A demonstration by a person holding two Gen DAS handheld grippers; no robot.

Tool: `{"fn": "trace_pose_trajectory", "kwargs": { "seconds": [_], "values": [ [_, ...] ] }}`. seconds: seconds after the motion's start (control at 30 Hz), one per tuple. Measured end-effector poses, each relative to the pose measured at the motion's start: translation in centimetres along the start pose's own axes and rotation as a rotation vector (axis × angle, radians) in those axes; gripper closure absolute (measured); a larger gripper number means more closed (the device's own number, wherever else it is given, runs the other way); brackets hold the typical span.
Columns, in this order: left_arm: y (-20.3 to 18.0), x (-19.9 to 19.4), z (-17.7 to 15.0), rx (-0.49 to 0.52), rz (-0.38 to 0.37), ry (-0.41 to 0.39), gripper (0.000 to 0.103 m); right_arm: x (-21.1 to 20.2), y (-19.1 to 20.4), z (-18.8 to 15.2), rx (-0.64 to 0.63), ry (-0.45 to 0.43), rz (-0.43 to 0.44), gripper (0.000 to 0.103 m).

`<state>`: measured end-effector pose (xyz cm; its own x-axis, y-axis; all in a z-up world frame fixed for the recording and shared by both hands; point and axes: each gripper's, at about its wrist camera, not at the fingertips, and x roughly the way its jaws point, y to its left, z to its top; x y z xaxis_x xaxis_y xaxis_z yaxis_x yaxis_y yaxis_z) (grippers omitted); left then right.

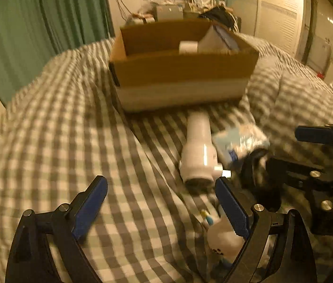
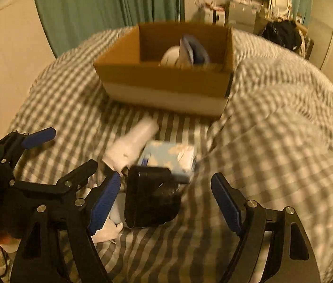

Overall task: Organize objects
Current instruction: 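Grasp the white hair dryer with the left tool while the right tool grasps the black cup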

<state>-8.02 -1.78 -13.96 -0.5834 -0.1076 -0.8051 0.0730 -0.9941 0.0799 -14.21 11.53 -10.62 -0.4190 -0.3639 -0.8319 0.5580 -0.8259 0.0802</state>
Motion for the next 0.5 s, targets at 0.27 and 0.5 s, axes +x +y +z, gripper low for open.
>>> {"fn": "trace_pose_trajectory", "kwargs": {
  "seconds": [0.27,0.5],
  "values": [
    [0.5,0.9,-0.4,-0.017,-0.011,0.034,0.008,3.3,-0.1,-0.3,0.01,0.068,0.038,0.026],
    [1.5,0.8,-0.4,-0.06,-0.023,0.038,0.008,3.2,0.7,-0.7,-0.03,0.074,0.064,0.043]
  ]
}}
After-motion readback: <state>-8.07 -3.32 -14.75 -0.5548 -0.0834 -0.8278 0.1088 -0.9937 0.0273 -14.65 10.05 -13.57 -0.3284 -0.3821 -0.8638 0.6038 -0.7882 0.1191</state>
